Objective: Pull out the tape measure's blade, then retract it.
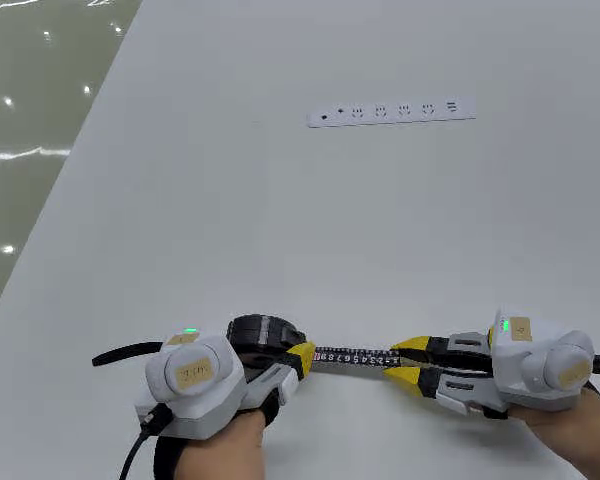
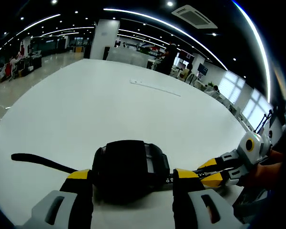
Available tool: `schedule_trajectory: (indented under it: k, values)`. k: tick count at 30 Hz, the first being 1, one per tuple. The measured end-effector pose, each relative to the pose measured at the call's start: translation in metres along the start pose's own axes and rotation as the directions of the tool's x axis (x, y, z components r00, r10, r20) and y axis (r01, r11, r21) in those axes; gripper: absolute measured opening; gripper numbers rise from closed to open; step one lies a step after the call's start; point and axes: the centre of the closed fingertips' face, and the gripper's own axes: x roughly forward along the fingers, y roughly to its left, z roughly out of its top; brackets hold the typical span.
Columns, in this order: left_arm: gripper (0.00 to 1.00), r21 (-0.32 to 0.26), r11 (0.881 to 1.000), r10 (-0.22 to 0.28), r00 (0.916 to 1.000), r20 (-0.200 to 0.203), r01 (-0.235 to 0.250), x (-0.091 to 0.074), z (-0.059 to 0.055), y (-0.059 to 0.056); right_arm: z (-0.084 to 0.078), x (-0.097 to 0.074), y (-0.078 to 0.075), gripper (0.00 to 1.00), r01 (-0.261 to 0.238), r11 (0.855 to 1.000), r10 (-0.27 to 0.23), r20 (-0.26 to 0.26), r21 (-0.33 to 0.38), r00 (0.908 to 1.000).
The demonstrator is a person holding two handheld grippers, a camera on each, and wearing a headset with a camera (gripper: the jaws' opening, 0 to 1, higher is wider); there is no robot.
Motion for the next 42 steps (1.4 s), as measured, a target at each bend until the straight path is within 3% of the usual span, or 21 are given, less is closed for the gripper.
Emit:
schedule_trajectory:
  k: [3,5,24,42]
  values:
    - [0.62,-0.01,1.0,0.024,0.9996,-0.013,-0.025,0.002,-0.001,0.005,0.0,0.0,0.0,0.12,0.001,1.0,-0.001,0.0,0.0,1.0]
    - [0.61,0.016,1.0,0.02,0.9994,-0.028,-0.02,0.002,-0.002,0.002,0.0,0.0,0.0,0.12,0.001,1.0,-0.001,-0.001,0.0,1.0]
    - [0.57,-0.001,1.0,0.011,0.9966,-0.082,-0.011,0.002,-0.004,0.002,-0.003,0.001,-0.001,0.12,-0.007,1.0,0.007,0.003,0.009,1.0]
    - [0.57,-0.048,0.999,-0.003,0.9964,-0.084,-0.001,0.001,-0.004,0.003,0.008,0.021,0.002,0.12,-0.048,0.999,0.048,0.02,0.012,0.9987]
